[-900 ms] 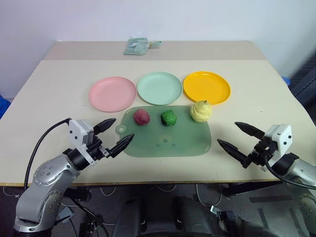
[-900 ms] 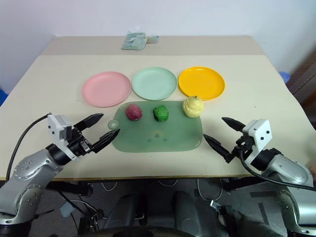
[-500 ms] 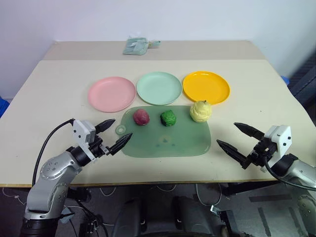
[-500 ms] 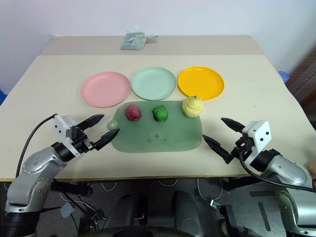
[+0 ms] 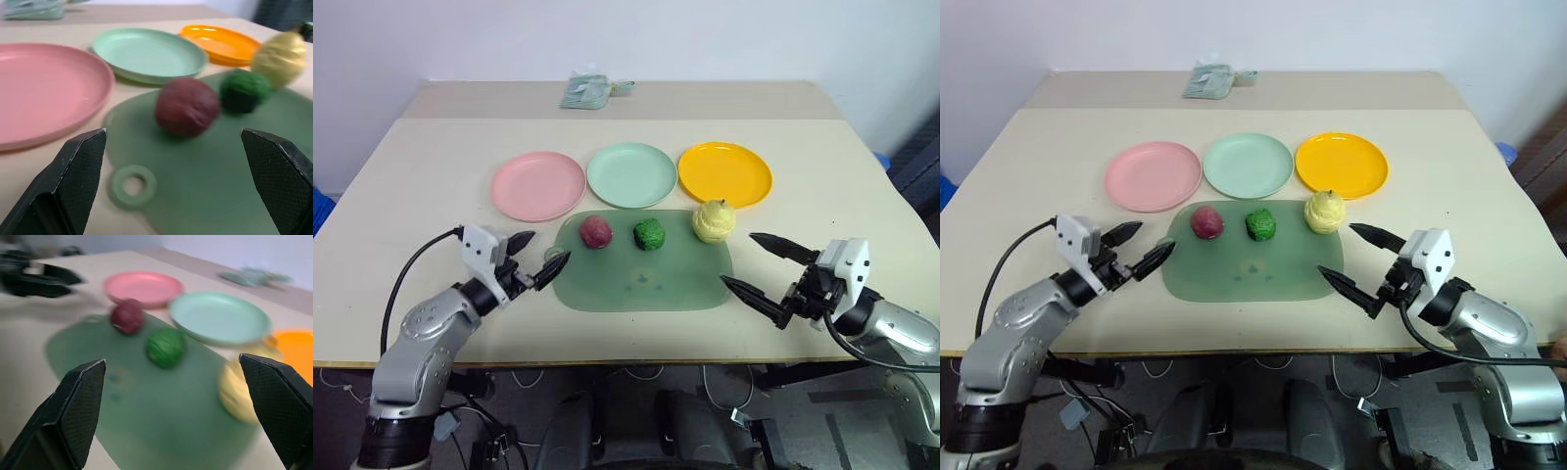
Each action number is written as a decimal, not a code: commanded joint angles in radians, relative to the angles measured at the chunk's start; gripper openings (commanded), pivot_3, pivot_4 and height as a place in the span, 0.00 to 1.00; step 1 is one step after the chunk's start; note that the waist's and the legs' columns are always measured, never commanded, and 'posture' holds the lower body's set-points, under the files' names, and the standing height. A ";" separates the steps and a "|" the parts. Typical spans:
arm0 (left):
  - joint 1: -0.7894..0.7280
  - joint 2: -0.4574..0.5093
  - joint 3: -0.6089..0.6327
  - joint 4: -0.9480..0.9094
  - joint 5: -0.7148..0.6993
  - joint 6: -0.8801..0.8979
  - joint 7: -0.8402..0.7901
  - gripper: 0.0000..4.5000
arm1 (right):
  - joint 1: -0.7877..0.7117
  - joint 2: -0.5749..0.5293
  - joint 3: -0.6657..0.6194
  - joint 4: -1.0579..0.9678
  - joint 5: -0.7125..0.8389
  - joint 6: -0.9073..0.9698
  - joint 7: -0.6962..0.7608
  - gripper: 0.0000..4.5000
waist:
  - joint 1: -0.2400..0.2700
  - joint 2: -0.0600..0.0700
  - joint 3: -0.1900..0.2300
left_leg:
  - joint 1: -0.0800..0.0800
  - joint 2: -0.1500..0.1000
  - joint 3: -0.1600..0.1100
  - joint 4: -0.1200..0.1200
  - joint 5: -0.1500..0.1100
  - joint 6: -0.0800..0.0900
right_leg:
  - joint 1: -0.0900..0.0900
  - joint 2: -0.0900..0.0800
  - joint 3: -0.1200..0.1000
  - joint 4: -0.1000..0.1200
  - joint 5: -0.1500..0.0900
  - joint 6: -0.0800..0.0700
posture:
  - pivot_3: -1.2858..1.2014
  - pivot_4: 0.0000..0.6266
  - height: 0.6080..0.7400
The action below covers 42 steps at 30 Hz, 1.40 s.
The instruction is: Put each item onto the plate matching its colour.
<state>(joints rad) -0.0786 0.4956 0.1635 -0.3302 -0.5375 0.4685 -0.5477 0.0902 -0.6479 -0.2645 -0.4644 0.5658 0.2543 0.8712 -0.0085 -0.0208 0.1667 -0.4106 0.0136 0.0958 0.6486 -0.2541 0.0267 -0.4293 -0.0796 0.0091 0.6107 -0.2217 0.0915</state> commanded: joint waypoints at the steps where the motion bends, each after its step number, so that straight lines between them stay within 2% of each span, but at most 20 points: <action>1: -0.075 -0.024 -0.040 -0.010 0.003 0.073 0.054 1.00 | -0.044 -0.011 0.014 0.010 0.012 -0.019 0.032 0.99 | 0.000 0.000 0.000 | 0.000 0.000 0.000 0.000 0.000 0.000 | 0.000 0.000 0.000 0.000 0.000 0.000 | 0.52 0.24 1.00; 10: -0.191 -0.108 -0.138 0.082 0.066 0.086 0.086 1.00 | -0.106 -0.002 0.052 0.021 -0.011 -0.014 0.024 0.99 | 0.000 0.000 0.000 | 0.000 -0.001 -0.001 0.001 0.000 0.000 | 0.001 0.000 -0.002 0.001 0.000 0.000 | 0.52 0.24 1.00; 19: -0.309 -0.167 -0.186 0.221 0.157 0.101 0.142 1.00 | -0.122 -0.002 0.073 -0.013 -0.010 0.009 -0.020 0.99 | 0.004 -0.001 0.000 | 0.000 -0.001 -0.001 0.002 0.000 0.001 | 0.001 0.000 -0.002 0.001 0.000 0.000 | 0.52 0.24 1.00; 22: -0.334 -0.192 -0.197 0.235 0.152 0.114 0.132 0.80 | -0.122 -0.005 0.073 -0.025 -0.006 0.018 -0.033 1.00 | 0.004 -0.001 0.000 | 0.000 -0.001 -0.001 0.002 0.000 0.001 | 0.001 0.000 -0.002 0.001 0.000 0.000 | 0.52 0.24 1.00; 26: -0.354 -0.209 -0.194 0.240 0.162 0.122 0.136 0.38 | -0.122 -0.006 0.069 -0.037 -0.004 0.028 -0.046 1.00 | 0.004 -0.001 0.000 | 0.000 -0.001 -0.002 0.002 0.000 0.001 | 0.001 0.000 -0.003 0.001 0.000 0.000 | 0.52 0.24 1.00; 33: -0.398 -0.234 -0.117 0.244 0.137 0.132 0.176 0.38 | -0.120 -0.004 0.068 -0.048 -0.007 0.032 -0.066 1.00 | 0.005 -0.001 0.000 | 0.000 -0.001 -0.002 0.002 0.000 0.001 | 0.002 0.000 -0.003 0.001 0.000 0.000 | 0.52 0.24 1.00; 39: -0.408 -0.223 -0.111 0.272 0.132 0.145 0.147 0.38 | -0.127 0.000 0.076 -0.034 -0.018 0.021 -0.069 1.00 | 0.015 -0.001 0.001 | 0.000 -0.002 -0.002 0.003 0.000 0.001 | 0.002 0.001 -0.003 0.001 0.000 0.000 | 0.52 0.24 1.00; 40: -0.403 -0.222 -0.112 0.265 0.125 0.155 0.139 0.49 | -0.127 0.001 0.074 -0.034 -0.018 0.019 -0.072 1.00 | 0.016 -0.001 0.001 | 0.000 -0.002 -0.002 0.003 0.000 0.001 | 0.002 0.001 -0.003 0.001 0.000 0.001 | 0.52 0.24 1.00; 41: -0.399 -0.221 -0.114 0.259 0.122 0.161 0.135 0.54 | -0.126 0.002 0.073 -0.034 -0.018 0.019 -0.074 1.00 | 0.018 -0.001 0.001 | 0.000 -0.002 -0.002 0.003 0.000 0.001 | 0.002 0.001 -0.003 0.001 0.000 0.001 | 0.52 0.24 1.00; 42: -0.397 -0.221 -0.117 0.256 0.122 0.166 0.133 0.64 | -0.125 0.003 0.072 -0.036 -0.018 0.019 -0.076 1.00 | 0.019 -0.001 0.001 | 0.000 -0.002 -0.002 0.003 0.000 0.001 | 0.002 0.001 -0.003 0.002 0.000 0.001 | 0.52 0.24 1.00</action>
<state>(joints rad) -0.4723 0.2706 0.0342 -0.0408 -0.4037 0.6315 -0.4057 -0.0227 -0.6473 -0.1804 -0.4727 0.5499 0.2902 0.8002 0.0103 -0.0219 0.1673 -0.4107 0.0120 0.0941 0.6519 -0.2537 0.0276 -0.4275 -0.0789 0.0057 0.6124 -0.2214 0.0921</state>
